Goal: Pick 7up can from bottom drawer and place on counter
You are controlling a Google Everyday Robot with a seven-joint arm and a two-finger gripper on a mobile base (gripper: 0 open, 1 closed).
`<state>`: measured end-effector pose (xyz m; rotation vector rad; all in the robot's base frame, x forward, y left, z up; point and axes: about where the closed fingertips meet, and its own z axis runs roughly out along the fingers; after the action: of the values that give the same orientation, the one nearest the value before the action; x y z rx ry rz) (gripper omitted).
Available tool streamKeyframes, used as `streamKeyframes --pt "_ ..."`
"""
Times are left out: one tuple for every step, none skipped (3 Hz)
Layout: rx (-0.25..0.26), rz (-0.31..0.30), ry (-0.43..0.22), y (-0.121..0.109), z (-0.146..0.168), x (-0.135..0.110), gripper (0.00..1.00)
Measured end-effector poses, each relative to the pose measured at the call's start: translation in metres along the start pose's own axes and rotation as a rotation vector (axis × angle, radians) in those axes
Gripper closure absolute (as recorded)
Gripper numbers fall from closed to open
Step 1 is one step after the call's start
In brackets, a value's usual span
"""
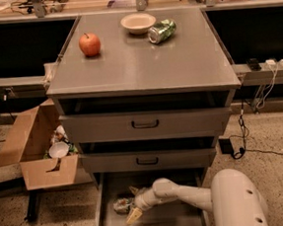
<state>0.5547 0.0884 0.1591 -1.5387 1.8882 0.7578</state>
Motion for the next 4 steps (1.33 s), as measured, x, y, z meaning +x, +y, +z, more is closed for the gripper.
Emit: streamKeyframes --pt "-0.014 0.011 0.036 -0.006 0.017 0.013 0.03" --pt "-0.025 0.001 0.052 -0.009 0.026 0.018 0.26" --pt "-0.031 -0.014 0.065 -0.011 0.037 0.026 0.49" --pt "-0.002 -0.045 0.059 -0.014 0.03 0.023 0.73"
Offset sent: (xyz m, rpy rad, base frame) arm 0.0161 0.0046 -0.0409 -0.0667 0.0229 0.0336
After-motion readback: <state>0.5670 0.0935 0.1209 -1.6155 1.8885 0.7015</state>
